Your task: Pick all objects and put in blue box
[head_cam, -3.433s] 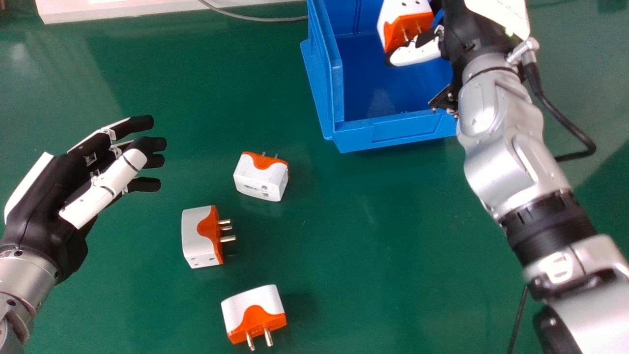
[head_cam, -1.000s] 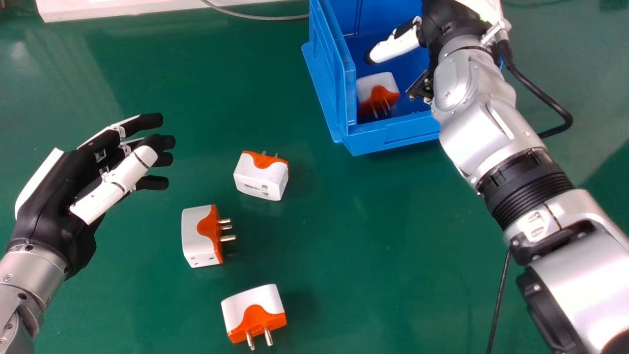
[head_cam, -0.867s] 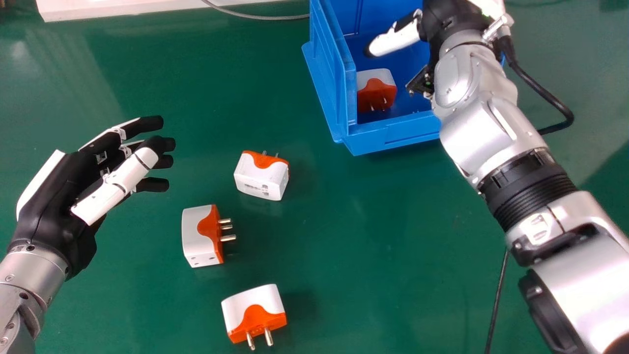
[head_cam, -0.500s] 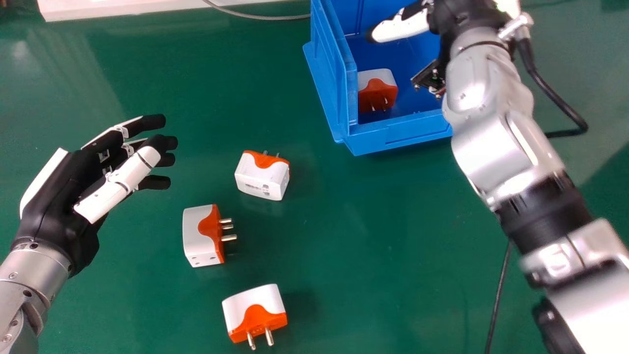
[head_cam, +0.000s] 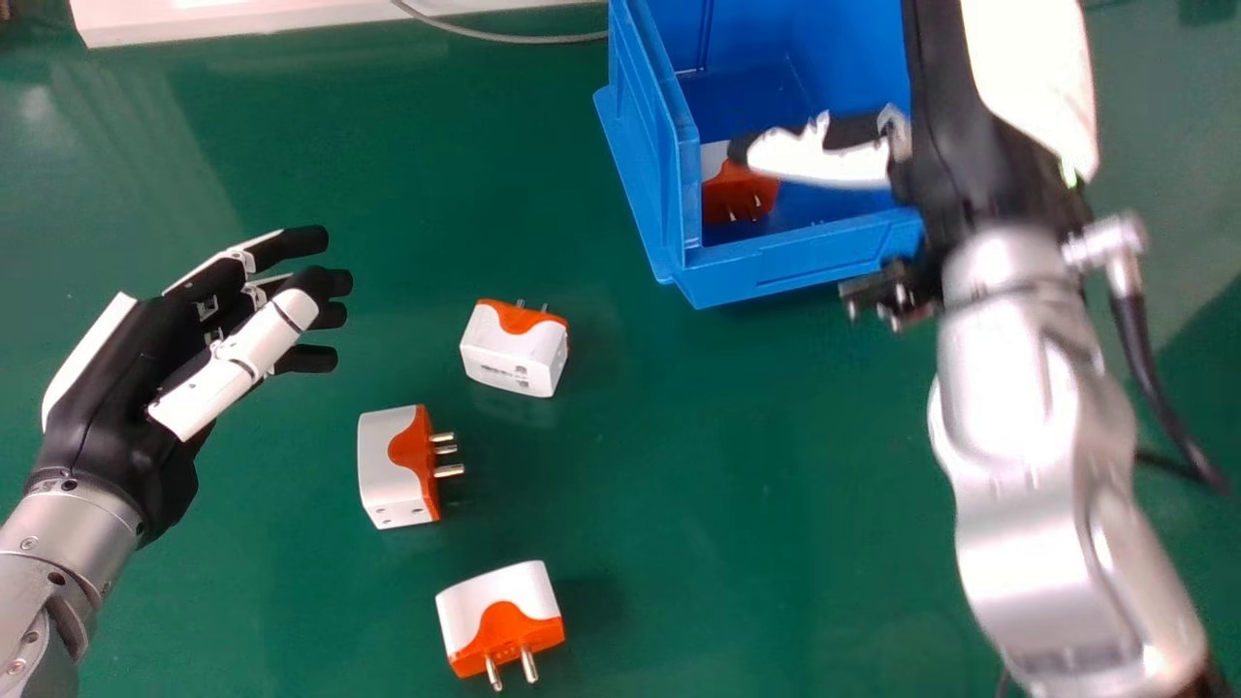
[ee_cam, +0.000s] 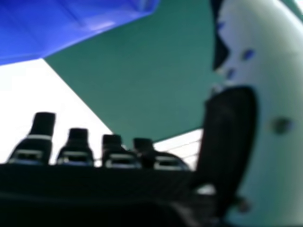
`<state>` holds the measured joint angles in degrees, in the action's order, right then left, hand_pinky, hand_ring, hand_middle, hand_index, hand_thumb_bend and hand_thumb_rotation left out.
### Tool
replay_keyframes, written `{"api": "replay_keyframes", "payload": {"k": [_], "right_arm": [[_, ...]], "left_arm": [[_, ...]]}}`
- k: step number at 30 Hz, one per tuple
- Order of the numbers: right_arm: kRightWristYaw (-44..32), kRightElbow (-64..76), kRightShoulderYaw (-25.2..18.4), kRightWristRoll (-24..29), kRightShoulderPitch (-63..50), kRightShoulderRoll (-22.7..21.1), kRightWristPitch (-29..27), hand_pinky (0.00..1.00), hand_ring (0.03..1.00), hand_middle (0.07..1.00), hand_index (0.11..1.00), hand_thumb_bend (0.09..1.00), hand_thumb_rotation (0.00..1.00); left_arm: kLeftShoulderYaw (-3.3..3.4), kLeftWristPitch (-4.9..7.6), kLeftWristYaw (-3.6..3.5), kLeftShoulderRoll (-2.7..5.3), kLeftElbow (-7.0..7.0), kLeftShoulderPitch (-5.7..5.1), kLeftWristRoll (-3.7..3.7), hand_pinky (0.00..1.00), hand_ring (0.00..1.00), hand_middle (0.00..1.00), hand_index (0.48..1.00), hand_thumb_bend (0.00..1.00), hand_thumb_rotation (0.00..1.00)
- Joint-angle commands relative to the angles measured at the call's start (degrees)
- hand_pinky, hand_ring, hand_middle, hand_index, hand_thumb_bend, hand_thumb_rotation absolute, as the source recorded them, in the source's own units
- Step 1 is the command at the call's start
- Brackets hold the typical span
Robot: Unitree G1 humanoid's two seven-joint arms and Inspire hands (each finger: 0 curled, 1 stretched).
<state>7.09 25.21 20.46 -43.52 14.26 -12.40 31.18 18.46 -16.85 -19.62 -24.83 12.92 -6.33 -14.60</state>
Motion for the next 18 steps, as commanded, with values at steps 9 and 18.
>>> {"api": "replay_keyframes", "payload": {"k": [9,18], "right_arm": [[12.83,8.13,0.21,-3.41,-22.49,-0.24,-20.30,0.77,0.917,0.959,0.923,0.642,0.15],[15.33,7.81,-0.83,-1.56,-34.30,2.27,-29.34,0.68,0.854,0.902,0.859,0.624,0.15]], "left_arm": [[0.60,-0.35,1.09,0.76,3.74,-1.43,-0.49,0.71,0.78,0.78,0.823,0.51,0.50],[0.39,-0.03,1.27,1.62,4.31,-2.15,-0.16,0.71,0.78,0.78,0.822,0.51,0.51]]}}
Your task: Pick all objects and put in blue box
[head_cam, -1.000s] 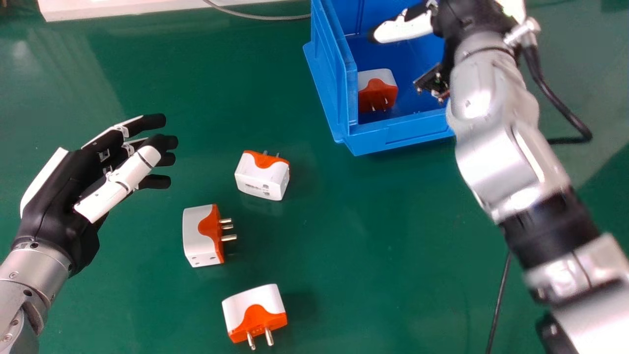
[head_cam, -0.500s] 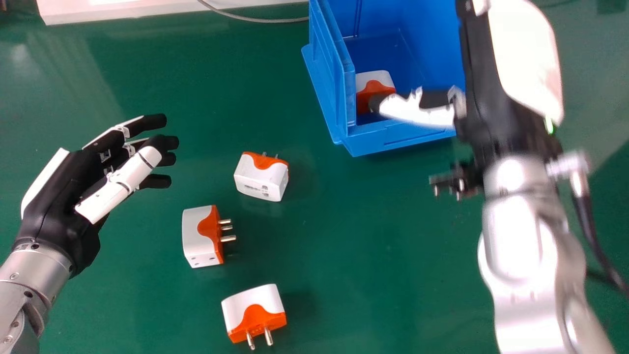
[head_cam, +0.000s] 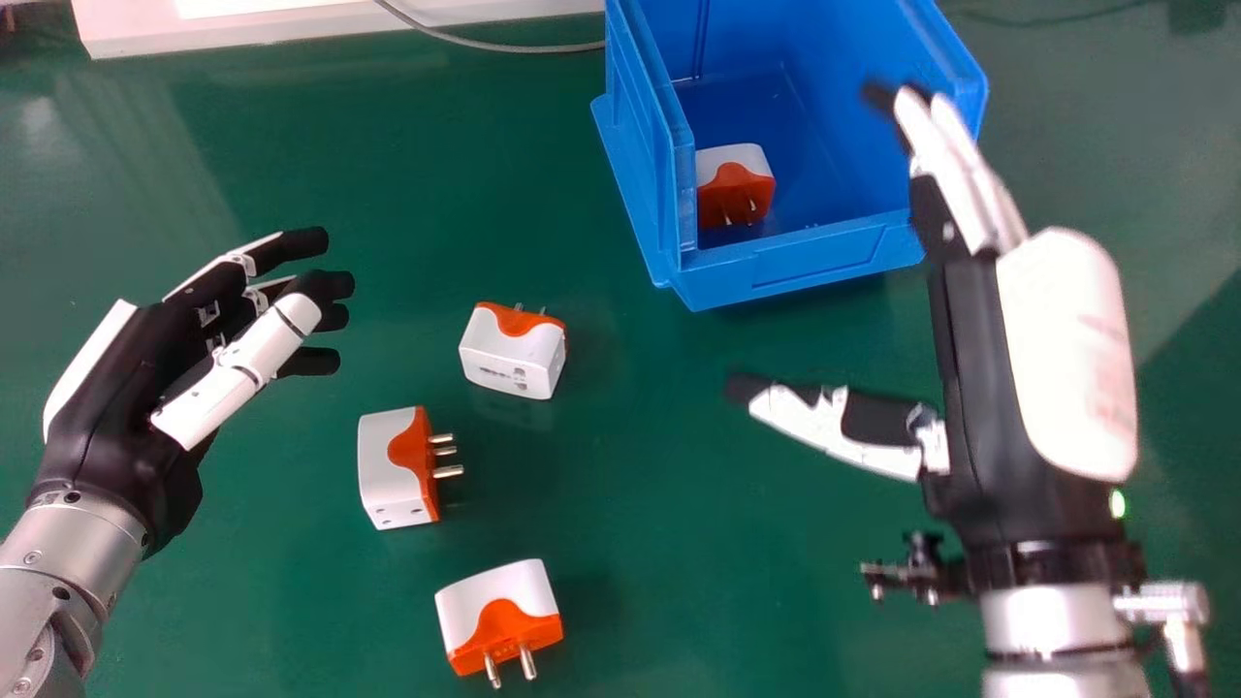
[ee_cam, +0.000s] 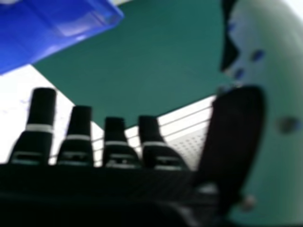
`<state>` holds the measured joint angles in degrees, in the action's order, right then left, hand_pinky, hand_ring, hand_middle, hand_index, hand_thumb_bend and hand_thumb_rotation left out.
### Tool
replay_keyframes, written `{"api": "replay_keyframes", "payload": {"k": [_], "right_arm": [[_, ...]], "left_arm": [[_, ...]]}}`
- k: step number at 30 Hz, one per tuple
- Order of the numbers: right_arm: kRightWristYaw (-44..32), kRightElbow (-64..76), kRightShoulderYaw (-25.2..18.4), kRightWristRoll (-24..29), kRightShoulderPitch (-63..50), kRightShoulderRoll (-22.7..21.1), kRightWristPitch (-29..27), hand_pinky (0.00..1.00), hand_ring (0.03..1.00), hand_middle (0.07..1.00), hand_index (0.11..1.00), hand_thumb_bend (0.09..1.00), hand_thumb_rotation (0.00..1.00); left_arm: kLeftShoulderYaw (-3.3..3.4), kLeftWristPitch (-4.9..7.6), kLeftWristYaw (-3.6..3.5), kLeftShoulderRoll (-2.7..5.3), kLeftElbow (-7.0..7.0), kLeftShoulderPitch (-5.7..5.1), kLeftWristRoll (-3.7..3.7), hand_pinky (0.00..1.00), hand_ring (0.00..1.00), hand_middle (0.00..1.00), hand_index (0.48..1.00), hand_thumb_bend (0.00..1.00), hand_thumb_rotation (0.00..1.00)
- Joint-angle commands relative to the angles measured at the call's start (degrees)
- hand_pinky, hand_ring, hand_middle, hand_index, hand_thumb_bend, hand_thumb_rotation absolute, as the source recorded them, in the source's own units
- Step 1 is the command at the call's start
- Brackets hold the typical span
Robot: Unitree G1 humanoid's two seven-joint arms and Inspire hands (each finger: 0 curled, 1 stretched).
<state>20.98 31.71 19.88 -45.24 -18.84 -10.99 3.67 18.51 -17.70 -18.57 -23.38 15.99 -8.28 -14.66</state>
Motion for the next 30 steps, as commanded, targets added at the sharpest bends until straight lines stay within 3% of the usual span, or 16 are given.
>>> {"api": "replay_keyframes", "payload": {"k": [1,4,11,16,21,30], "right_arm": [[1.71,1.14,-0.19,0.26,-2.26,1.26,-2.41,0.67,0.848,0.893,0.844,0.623,0.15],[2.48,0.12,0.22,0.81,-5.80,2.10,-4.58,0.67,0.844,0.885,0.829,0.620,0.15],[3.78,-3.06,2.34,-2.86,-11.17,2.52,-6.78,0.65,0.825,0.859,0.810,0.597,0.19],[3.57,-6.90,3.27,-0.32,-11.32,2.35,-10.27,0.64,0.811,0.847,0.801,0.590,0.20],[3.71,-9.38,3.29,-0.02,-11.15,2.85,-11.50,0.65,0.807,0.844,0.801,0.578,0.18],[3.47,-9.58,2.77,-0.30,-10.70,3.17,-12.02,0.64,0.798,0.841,0.801,0.576,0.17]], "left_arm": [[0.28,0.74,0.29,0.28,1.52,-0.33,-0.09,0.70,0.78,0.77,0.821,0.51,0.51],[0.19,0.51,0.44,0.60,2.23,-0.62,-0.16,0.70,0.78,0.77,0.820,0.52,0.51],[-0.02,0.90,0.43,1.32,2.12,-0.93,-0.01,0.70,0.78,0.77,0.820,0.53,0.51],[-0.10,-0.56,0.90,1.70,4.61,-1.58,-0.29,0.70,0.78,0.77,0.820,0.53,0.51],[0.10,-0.80,0.92,1.74,4.23,-1.42,-0.28,0.70,0.78,0.78,0.820,0.54,0.51],[-0.29,-4.44,3.30,2.05,8.59,-2.55,0.52,0.67,0.77,0.76,0.799,0.56,0.49]]}}
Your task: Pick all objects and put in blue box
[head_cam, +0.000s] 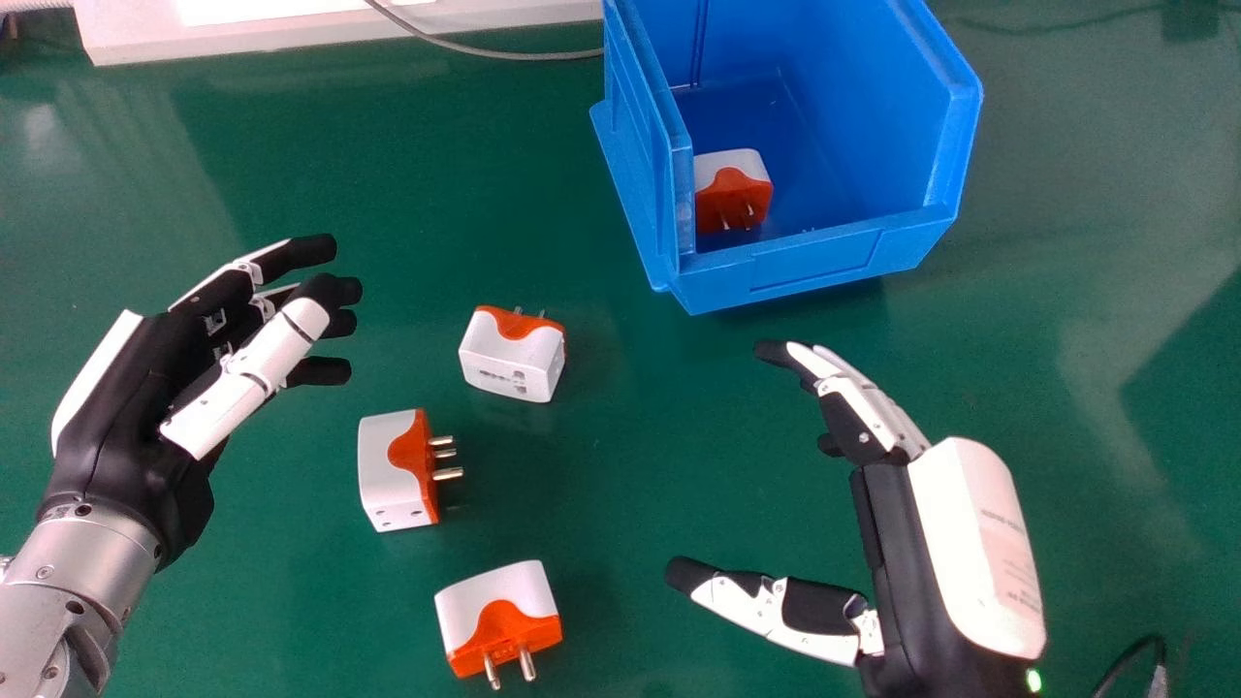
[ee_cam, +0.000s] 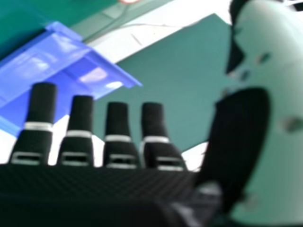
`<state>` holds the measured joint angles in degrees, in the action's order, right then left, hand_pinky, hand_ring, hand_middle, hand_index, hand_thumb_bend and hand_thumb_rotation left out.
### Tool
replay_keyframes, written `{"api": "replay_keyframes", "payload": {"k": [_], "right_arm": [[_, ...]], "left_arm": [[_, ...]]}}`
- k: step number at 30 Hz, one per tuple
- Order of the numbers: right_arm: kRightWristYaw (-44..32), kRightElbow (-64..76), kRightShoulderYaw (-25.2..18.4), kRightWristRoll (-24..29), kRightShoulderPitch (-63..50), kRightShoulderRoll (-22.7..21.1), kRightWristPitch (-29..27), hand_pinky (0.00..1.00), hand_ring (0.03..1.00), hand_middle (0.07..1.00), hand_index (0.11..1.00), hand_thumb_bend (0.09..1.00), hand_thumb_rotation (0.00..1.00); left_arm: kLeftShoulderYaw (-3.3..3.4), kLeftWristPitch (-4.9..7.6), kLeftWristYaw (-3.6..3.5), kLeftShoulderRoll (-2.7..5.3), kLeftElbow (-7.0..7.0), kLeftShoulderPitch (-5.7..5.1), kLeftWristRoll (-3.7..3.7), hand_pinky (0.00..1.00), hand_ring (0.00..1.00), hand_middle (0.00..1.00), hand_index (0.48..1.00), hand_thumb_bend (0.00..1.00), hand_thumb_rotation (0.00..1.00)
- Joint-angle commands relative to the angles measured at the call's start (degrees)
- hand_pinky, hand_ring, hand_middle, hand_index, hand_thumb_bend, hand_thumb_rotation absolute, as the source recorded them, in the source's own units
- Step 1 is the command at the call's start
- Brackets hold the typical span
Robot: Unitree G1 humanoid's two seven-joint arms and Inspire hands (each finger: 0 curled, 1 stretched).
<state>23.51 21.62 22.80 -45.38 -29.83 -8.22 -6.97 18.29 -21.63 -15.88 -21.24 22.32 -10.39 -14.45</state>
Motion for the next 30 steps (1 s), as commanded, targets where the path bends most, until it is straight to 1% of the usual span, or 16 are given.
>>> {"api": "replay_keyframes", "payload": {"k": [1,3,5,10,15,21,24,26,30], "right_arm": [[0.92,0.45,-0.13,-0.16,0.34,0.42,-1.40,0.64,0.799,0.840,0.800,0.576,0.17],[0.77,0.40,-0.13,0.02,0.41,0.41,-1.49,0.64,0.800,0.840,0.799,0.576,0.17],[0.63,0.35,-0.14,0.17,0.48,0.36,-1.58,0.64,0.801,0.839,0.798,0.576,0.17],[0.41,0.39,0.05,0.04,0.66,0.42,-1.61,0.64,0.803,0.839,0.797,0.573,0.16],[-0.46,0.72,0.69,-0.73,0.91,0.73,-0.88,0.64,0.803,0.837,0.797,0.569,0.15],[-3.46,1.61,1.77,-3.51,2.44,1.22,1.81,0.64,0.800,0.830,0.796,0.559,0.17],[-6.06,2.25,2.64,-4.75,3.79,1.37,3.19,0.63,0.788,0.821,0.790,0.553,0.19],[-8.12,2.26,3.17,-5.32,5.39,1.33,3.70,0.62,0.784,0.818,0.788,0.549,0.19],[-11.97,1.70,3.79,-6.06,9.13,1.09,4.57,0.63,0.780,0.815,0.784,0.548,0.20]], "left_arm": [[-0.05,-0.90,0.78,-0.09,2.63,-0.49,0.30,0.66,0.77,0.76,0.798,0.56,0.49],[-0.03,-1.47,0.97,-0.09,3.12,-0.53,0.33,0.66,0.76,0.76,0.796,0.57,0.49],[-0.05,-1.79,1.04,-0.14,3.33,-0.54,0.35,0.66,0.76,0.75,0.795,0.57,0.48],[0.00,-2.18,1.09,-0.25,3.30,-0.36,0.30,0.66,0.76,0.75,0.794,0.57,0.48],[0.10,-2.61,1.04,-0.26,3.05,0.07,0.15,0.66,0.76,0.75,0.794,0.57,0.48],[0.07,-2.80,1.01,-0.42,2.71,0.70,0.20,0.66,0.76,0.75,0.794,0.57,0.48],[-0.12,-2.97,1.16,-0.36,2.99,0.86,0.32,0.66,0.76,0.76,0.797,0.57,0.48],[-0.28,-3.00,1.22,-0.39,2.93,1.08,0.49,0.66,0.77,0.76,0.798,0.56,0.48],[-0.41,-3.18,1.25,-0.48,2.80,1.49,0.55,0.67,0.77,0.76,0.801,0.55,0.47]]}}
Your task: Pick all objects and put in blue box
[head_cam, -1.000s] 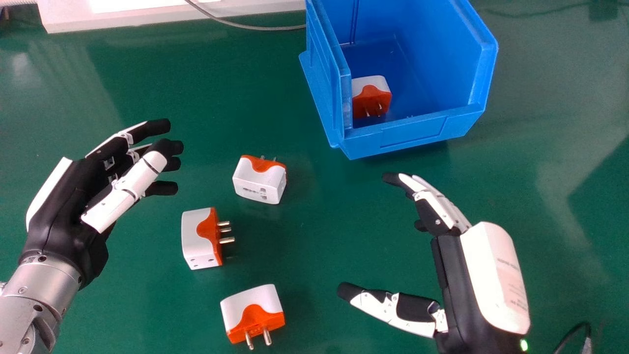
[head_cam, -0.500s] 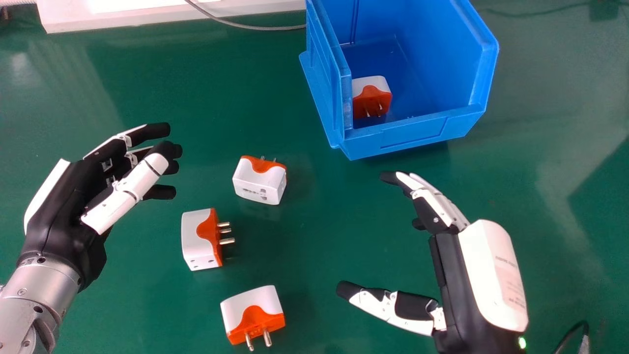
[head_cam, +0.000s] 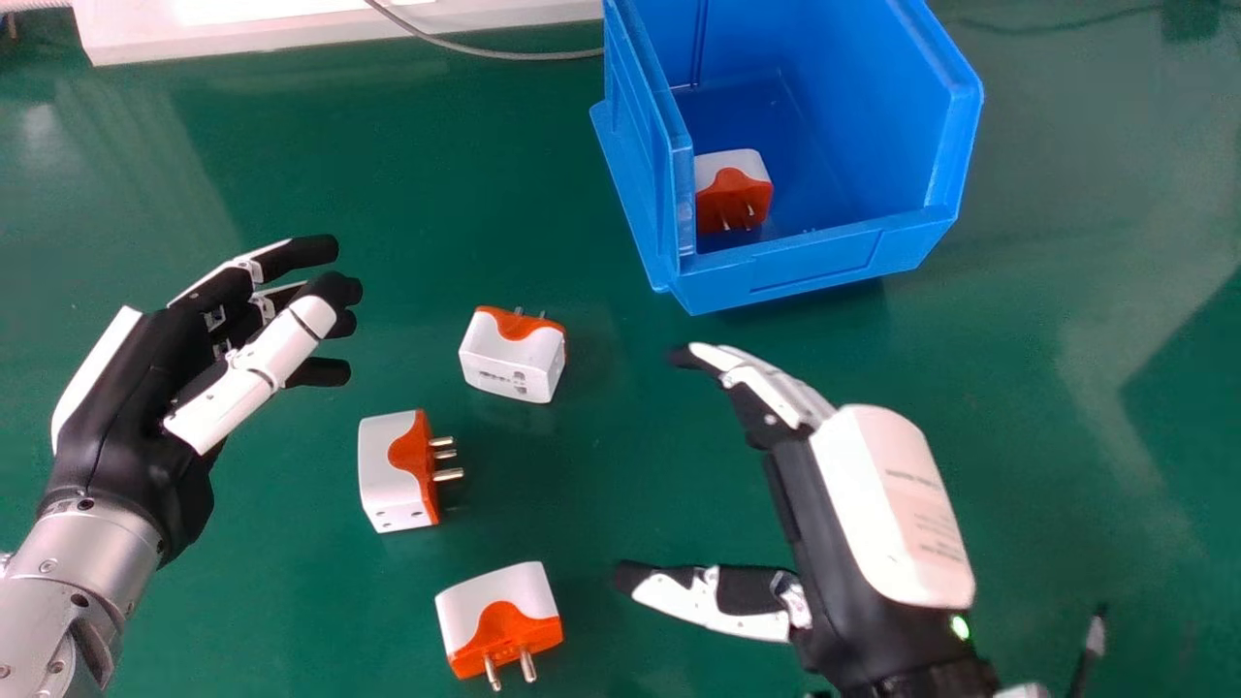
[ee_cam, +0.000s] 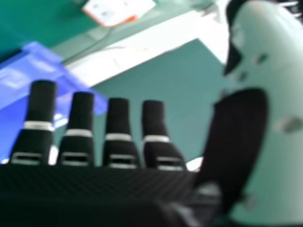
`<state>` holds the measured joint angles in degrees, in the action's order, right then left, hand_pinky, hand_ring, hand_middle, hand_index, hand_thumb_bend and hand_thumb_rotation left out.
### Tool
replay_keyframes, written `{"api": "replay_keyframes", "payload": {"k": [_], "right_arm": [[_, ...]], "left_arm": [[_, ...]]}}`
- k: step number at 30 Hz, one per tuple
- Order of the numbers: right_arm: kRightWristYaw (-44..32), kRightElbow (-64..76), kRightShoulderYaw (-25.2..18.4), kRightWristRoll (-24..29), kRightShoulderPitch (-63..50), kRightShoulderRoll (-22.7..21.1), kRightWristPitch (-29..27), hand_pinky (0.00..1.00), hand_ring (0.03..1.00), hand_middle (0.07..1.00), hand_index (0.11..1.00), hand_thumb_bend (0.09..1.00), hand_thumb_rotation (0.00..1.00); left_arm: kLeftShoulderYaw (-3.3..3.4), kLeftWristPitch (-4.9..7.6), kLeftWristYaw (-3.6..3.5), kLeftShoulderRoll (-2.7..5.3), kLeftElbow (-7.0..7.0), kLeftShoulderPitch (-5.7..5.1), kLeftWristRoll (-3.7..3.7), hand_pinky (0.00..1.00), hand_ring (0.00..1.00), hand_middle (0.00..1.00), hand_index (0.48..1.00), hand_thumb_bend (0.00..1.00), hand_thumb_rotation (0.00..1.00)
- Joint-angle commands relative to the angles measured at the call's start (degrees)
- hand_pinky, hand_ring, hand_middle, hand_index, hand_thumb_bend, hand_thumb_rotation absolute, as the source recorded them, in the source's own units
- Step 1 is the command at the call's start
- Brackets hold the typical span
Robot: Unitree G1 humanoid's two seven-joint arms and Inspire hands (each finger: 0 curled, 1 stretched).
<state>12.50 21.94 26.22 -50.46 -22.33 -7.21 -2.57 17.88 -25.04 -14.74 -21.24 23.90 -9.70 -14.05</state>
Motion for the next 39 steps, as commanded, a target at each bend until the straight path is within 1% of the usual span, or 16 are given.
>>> {"api": "replay_keyframes", "payload": {"k": [1,6,9,12,16,19,22,26,30,33,35,39], "right_arm": [[-1.83,0.80,0.44,-0.96,3.02,-0.04,0.16,0.63,0.780,0.814,0.783,0.549,0.21],[-4.81,-2.10,0.60,0.06,9.15,-1.09,-0.80,0.64,0.780,0.814,0.775,0.545,0.20],[-6.12,-5.67,0.76,-0.03,15.02,-1.73,-1.59,0.64,0.782,0.817,0.773,0.540,0.18],[-6.64,-7.18,1.05,-0.17,17.46,-1.96,-1.53,0.64,0.782,0.818,0.773,0.538,0.16],[-6.96,-12.37,1.87,-0.08,23.09,-1.87,-1.95,0.65,0.790,0.818,0.775,0.532,0.14],[-6.79,-15.62,2.29,-0.12,26.19,-1.46,-1.74,0.65,0.791,0.818,0.774,0.532,0.14],[-6.38,-18.40,3.04,-0.97,29.06,-0.92,-1.15,0.65,0.791,0.817,0.770,0.548,0.13],[-6.09,-22.22,4.21,-2.74,33.27,-0.32,-0.19,0.64,0.785,0.810,0.758,0.587,0.11],[-7.50,-25.06,5.09,-3.45,36.95,0.18,0.82,0.64,0.780,0.805,0.753,0.604,0.10],[-9.28,-27.07,5.80,-3.72,40.03,0.15,1.71,0.64,0.777,0.801,0.751,0.613,0.09],[-10.51,-28.11,6.16,-3.99,41.81,-0.08,2.14,0.65,0.776,0.801,0.751,0.616,0.08],[-13.01,-31.18,7.05,-5.20,45.96,-0.11,3.91,0.66,0.781,0.804,0.757,0.617,0.07]], "left_arm": [[-0.08,0.29,0.12,-0.48,1.00,0.97,0.24,0.67,0.77,0.76,0.801,0.55,0.47],[-0.09,0.38,0.12,-0.45,0.50,1.35,0.39,0.67,0.77,0.76,0.802,0.55,0.48],[-0.05,0.28,0.41,-0.20,0.62,1.51,0.55,0.67,0.77,0.76,0.802,0.55,0.48],[-0.12,0.36,0.58,-0.05,0.46,1.66,0.68,0.67,0.77,0.76,0.802,0.55,0.48],[-0.22,0.35,1.26,0.26,0.38,1.90,0.79,0.67,0.77,0.76,0.802,0.55,0.48],[-0.42,0.32,1.79,0.46,0.26,2.20,0.92,0.67,0.77,0.76,0.802,0.55,0.48],[-0.73,0.52,2.25,0.66,-0.08,2.50,1.15,0.67,0.77,0.76,0.802,0.55,0.48],[-0.98,0.45,2.77,0.87,0.00,2.68,1.22,0.67,0.77,0.76,0.801,0.56,0.49],[-1.18,0.22,3.09,0.97,0.21,2.88,1.37,0.67,0.77,0.76,0.801,0.56,0.49],[-1.15,0.10,3.27,1.05,0.17,3.01,1.26,0.67,0.77,0.76,0.800,0.56,0.49],[-1.24,0.15,3.36,1.15,0.05,3.13,1.32,0.67,0.77,0.76,0.800,0.56,0.49],[-1.35,-0.24,3.56,1.24,0.45,3.22,1.25,0.67,0.77,0.76,0.798,0.56,0.49]]}}
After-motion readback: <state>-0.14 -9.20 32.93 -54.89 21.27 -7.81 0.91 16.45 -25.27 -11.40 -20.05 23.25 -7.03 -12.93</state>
